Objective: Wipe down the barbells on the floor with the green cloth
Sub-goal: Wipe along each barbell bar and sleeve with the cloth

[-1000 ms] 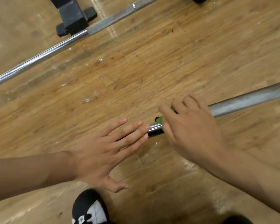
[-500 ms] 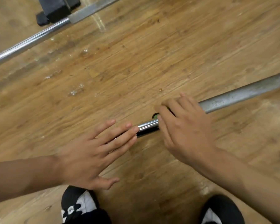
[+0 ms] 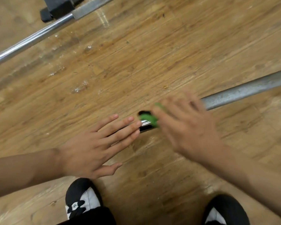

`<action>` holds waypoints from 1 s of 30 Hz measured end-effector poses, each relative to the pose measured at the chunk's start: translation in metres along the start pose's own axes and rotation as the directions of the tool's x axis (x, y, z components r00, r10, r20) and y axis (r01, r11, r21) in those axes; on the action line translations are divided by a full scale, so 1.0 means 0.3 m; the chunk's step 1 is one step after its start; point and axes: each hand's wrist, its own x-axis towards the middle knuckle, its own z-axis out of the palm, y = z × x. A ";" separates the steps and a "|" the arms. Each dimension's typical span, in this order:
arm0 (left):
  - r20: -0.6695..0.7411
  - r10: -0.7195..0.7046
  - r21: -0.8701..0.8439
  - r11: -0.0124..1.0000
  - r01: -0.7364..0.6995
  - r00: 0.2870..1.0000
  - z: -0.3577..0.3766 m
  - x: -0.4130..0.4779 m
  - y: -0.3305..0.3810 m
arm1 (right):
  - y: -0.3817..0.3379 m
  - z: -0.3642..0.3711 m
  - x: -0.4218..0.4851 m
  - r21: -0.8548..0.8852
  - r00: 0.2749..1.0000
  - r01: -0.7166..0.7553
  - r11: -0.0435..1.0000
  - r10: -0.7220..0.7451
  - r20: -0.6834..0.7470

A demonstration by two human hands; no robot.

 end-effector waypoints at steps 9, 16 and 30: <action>-0.005 -0.013 -0.050 0.999 0.012 1.000 0.003 0.008 -0.049 | 0.034 0.004 0.043 0.001 0.933 -0.334 0.943 0.331 -0.143; 0.002 -0.028 -0.011 1.000 0.028 1.000 -0.003 0.016 -0.089 | 0.200 0.014 0.039 -0.104 0.974 -0.141 0.985 0.119 -0.193; -0.029 -0.040 0.011 0.999 0.040 0.999 -0.005 0.043 -0.213 | 0.234 0.005 0.146 -0.187 0.996 -0.033 0.982 0.017 -0.087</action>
